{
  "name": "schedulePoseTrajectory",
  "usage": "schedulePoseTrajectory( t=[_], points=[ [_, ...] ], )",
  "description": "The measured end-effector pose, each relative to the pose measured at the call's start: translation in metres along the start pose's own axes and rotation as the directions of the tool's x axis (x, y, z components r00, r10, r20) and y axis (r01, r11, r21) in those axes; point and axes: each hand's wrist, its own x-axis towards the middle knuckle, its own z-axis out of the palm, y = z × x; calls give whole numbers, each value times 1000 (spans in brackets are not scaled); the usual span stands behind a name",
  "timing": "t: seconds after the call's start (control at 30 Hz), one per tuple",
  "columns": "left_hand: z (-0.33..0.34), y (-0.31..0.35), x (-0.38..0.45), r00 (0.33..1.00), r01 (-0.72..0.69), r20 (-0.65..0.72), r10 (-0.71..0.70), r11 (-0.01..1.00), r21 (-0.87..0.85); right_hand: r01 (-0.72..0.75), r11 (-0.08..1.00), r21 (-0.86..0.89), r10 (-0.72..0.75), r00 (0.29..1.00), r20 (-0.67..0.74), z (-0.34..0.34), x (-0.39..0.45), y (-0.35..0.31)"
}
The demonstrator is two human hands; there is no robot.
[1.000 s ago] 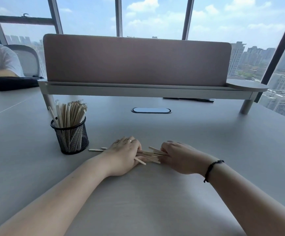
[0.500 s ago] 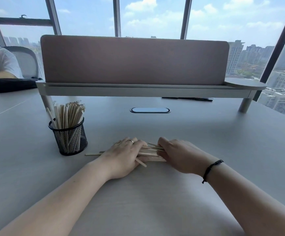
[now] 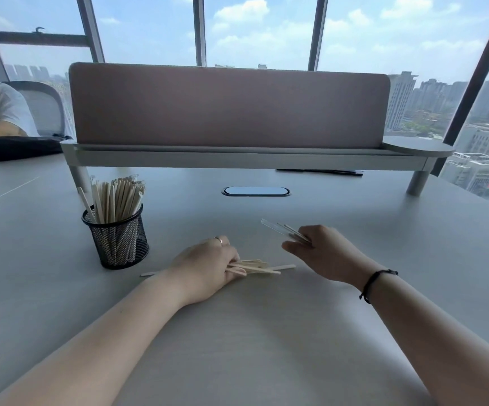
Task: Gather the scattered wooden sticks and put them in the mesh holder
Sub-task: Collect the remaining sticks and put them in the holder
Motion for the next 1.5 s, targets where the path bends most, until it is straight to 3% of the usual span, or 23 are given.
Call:
schedulePoseTrajectory(
  t=[0.17,0.4,0.57,0.7,0.8,0.9,1.07,1.17,1.3,1.5],
  points=[
    [-9,16,-3,998,-19,56,7,975,220,-46,998,36,47,998,-29,8,2,-4],
    [-12,46,-7,993,-71,121,9,851,520,-53,997,64,57,996,-66,10,0,-14],
    [-15,38,-6,996,-34,87,-4,905,424,-29,993,112,38,996,-75,10,-2,-22],
    [-17,27,-4,996,11,82,-27,983,185,-27,985,169,40,996,-75,10,-2,-29],
    [-19,18,-2,991,77,110,-73,997,-28,-1,950,313,38,993,-112,7,-1,-36],
    [-18,17,-2,990,105,112,-91,986,-129,25,845,535,70,985,-156,4,-1,-44],
    [-15,14,-3,989,38,144,-27,996,-75,-37,603,797,166,983,-80,-1,-3,-50],
    [-15,15,-5,987,-13,158,12,1000,4,-91,488,868,243,969,-35,-5,-1,-48],
    [-9,19,-7,995,-80,71,71,988,131,-126,380,916,304,953,5,-10,-3,-46],
    [-1,19,-5,995,-93,-18,96,985,145,-69,210,975,297,955,4,-17,-7,-49]
  ],
)
